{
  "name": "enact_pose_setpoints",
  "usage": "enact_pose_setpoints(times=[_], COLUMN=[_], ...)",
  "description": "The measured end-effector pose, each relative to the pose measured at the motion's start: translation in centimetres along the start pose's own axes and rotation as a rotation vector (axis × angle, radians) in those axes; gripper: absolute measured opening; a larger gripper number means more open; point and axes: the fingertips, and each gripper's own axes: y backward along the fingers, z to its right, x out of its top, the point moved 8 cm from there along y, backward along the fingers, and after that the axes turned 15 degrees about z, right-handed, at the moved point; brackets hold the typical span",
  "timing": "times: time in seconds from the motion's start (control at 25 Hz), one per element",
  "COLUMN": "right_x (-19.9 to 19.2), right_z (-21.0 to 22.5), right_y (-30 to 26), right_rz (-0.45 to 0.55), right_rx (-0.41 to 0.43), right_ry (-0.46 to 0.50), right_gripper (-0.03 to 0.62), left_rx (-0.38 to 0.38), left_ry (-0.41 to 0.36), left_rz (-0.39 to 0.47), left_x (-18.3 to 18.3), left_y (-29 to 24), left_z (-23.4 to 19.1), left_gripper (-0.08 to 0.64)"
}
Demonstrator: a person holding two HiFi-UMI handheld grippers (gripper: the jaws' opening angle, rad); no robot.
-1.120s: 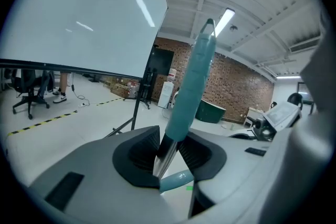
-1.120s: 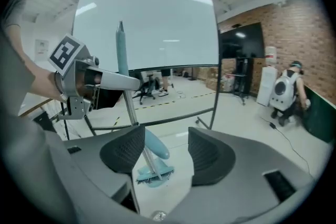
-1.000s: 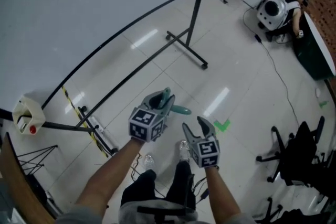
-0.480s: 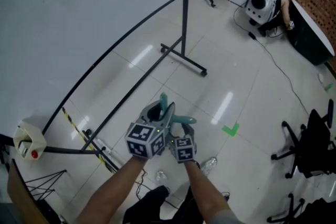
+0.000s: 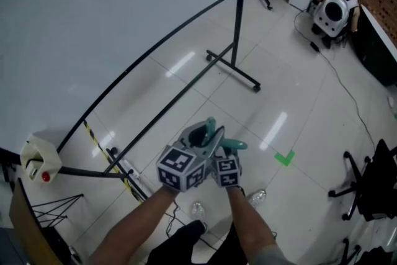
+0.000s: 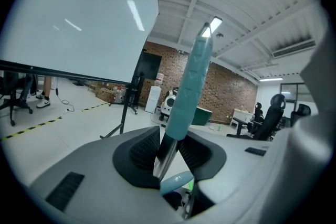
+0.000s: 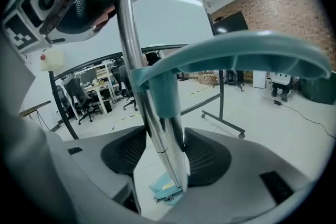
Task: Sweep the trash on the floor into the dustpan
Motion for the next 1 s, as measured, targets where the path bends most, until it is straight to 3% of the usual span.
enact_pose_setpoints(times=[0.2,0.4,0.76,1.0], right_x=[0.10,0.07,0.17,-0.08], right_z=[0.73,0.76,0.65,0.59], right_y=[0.05,0.00,0.29,0.62], right_rz=[-0.018,-0.023,-0.016,-0.027], right_rx=[0.033,0.040,0.074,0.081], right_ry=[0.021,0.033,0.056,0.063], right_gripper=[0.207,0.198,0.198,0.202], left_rx=[-0.110,-0.166,-0.230,-0.224], left_ry=[-0.017,-0.034,-0.023,-0.025], left_rz=[-0.008,-0.049,-0.093,-0.104], left_x=[-0.34,-0.31,0.10,-0.36], left_y=[0.10,0.19,0.07,0.01], left_z=[-0.01,-0.30,-0.46,-0.18], left_gripper=[0.094,0.094,0.094,0.094])
